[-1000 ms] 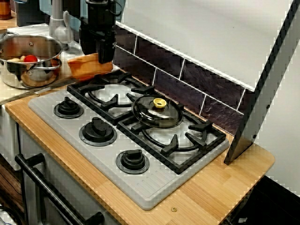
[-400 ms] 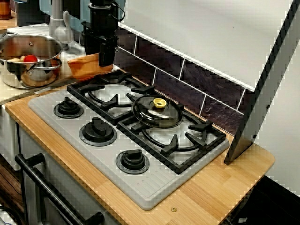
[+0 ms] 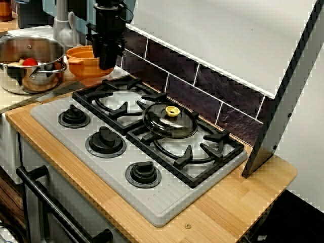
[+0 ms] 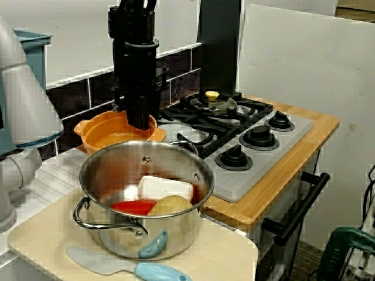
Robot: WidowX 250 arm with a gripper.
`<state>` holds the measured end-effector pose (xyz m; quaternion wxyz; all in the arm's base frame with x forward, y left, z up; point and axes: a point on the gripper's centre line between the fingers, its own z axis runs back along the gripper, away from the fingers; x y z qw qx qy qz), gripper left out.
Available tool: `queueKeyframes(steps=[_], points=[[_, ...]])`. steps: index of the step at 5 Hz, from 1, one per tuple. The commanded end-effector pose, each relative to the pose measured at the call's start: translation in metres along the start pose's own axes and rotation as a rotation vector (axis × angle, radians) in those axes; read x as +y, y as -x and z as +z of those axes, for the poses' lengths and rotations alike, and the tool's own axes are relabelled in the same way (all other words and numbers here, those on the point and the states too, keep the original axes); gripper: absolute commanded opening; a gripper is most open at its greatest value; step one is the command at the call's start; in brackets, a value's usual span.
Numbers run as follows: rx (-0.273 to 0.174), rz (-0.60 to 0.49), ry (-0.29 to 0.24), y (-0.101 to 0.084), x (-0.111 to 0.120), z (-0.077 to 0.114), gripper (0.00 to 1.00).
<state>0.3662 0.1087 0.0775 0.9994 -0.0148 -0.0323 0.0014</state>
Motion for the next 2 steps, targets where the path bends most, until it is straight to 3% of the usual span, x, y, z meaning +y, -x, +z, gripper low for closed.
queueKeyframes(steps=[1, 2], points=[[-0.047, -0.003, -0.012, 0.0039, 0.007, 0.0219, 0.0], [-0.046, -0.003, -0.007, 0.0031, 0.0067, 0.0245, 0.0]])
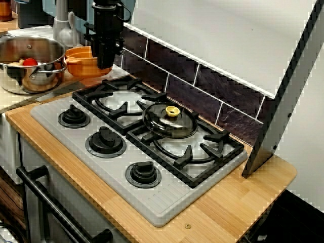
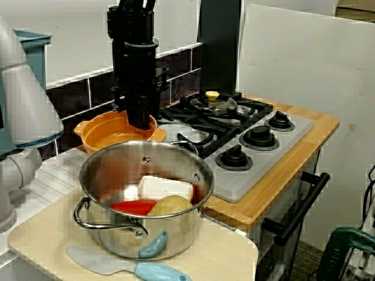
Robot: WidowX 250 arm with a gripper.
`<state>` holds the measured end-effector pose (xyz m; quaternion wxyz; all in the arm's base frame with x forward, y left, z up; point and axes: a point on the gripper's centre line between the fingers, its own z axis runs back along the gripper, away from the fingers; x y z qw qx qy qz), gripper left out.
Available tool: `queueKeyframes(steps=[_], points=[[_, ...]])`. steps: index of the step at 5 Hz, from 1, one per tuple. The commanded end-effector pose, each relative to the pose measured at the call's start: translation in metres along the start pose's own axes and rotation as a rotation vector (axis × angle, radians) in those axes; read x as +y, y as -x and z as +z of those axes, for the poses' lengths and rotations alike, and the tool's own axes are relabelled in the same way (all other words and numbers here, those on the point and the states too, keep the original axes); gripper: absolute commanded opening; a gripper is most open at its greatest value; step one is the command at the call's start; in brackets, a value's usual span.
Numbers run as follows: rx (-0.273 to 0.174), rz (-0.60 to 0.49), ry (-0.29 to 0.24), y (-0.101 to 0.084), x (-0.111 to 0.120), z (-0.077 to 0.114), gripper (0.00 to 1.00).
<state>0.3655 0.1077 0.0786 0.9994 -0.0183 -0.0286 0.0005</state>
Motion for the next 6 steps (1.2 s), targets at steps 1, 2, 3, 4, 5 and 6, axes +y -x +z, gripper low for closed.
queueKeyframes(steps=[1, 2, 3, 4, 5, 6], points=[[-0.056, -0.012, -0.001, 0.003, 0.004, 0.032, 0.0], [-0.063, -0.022, 0.01, 0.002, -0.001, 0.039, 0.0], [-0.062, -0.032, 0.019, 0.0, -0.006, 0.043, 0.0], [-0.054, -0.057, 0.015, -0.001, -0.02, 0.045, 0.0], [-0.049, -0.079, -0.004, 0.002, -0.032, 0.043, 0.0], [-0.045, -0.101, -0.015, 0.006, -0.042, 0.041, 0.0]])
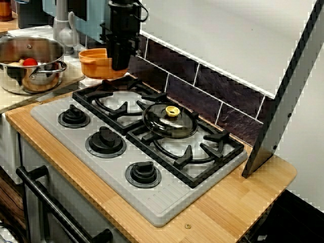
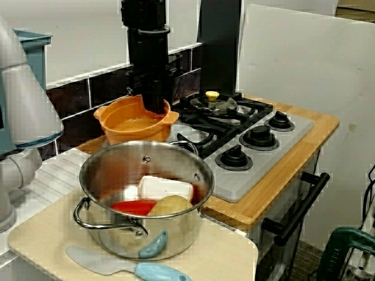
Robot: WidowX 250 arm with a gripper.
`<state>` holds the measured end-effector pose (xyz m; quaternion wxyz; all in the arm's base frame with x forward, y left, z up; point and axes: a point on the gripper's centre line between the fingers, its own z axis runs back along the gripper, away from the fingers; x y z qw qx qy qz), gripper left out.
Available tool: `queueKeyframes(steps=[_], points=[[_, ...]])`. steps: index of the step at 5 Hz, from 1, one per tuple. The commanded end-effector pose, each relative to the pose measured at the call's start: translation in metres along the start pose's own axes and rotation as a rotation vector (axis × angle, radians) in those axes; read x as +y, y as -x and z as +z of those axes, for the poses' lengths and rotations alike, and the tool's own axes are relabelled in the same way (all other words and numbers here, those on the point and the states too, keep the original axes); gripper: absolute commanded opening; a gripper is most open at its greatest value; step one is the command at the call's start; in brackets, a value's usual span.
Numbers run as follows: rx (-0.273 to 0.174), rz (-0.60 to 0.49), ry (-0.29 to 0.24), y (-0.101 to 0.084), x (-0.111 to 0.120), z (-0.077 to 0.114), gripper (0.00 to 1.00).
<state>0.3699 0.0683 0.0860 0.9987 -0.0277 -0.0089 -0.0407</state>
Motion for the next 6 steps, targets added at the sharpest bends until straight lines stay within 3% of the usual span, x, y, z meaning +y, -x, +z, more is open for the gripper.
queueKeyframes(steps=[1, 6], points=[[-0.081, -0.032, -0.045, 0.014, -0.01, 0.035, 0.0], [-0.028, -0.112, -0.02, 0.046, -0.034, 0.029, 0.0]])
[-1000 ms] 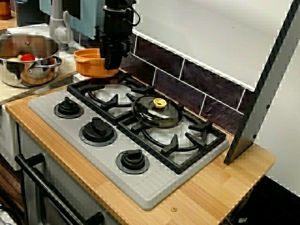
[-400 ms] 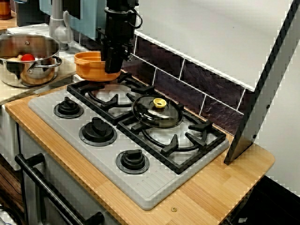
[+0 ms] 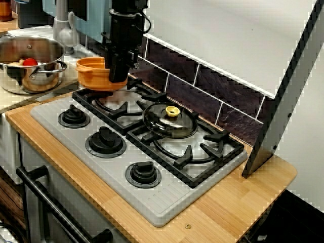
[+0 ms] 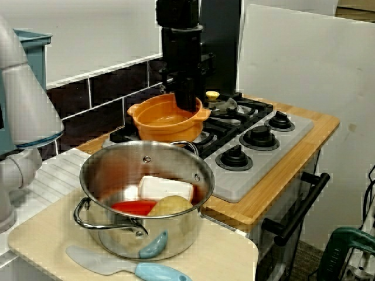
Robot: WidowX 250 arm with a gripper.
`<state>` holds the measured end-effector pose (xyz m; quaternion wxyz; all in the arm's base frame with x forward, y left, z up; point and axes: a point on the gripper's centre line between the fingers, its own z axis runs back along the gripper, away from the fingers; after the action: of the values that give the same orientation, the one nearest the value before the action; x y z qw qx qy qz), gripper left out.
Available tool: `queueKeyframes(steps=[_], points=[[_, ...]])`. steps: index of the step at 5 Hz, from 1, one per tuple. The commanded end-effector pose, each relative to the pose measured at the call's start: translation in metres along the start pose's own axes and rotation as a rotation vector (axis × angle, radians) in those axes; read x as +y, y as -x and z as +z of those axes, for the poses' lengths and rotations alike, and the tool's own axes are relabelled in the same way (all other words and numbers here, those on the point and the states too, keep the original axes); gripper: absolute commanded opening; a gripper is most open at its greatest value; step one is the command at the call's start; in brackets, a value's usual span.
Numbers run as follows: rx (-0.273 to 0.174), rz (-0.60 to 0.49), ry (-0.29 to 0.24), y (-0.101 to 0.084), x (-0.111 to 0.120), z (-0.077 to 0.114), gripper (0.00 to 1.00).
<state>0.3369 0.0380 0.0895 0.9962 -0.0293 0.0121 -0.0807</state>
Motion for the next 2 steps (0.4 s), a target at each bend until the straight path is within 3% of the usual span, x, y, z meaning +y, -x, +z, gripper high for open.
queueKeyframes(steps=[1, 2], points=[[-0.061, -0.054, -0.05, 0.0239, -0.0086, 0.0157, 0.0], [-0.061, -0.064, -0.062, 0.0272, -0.012, 0.0115, 0.0]])
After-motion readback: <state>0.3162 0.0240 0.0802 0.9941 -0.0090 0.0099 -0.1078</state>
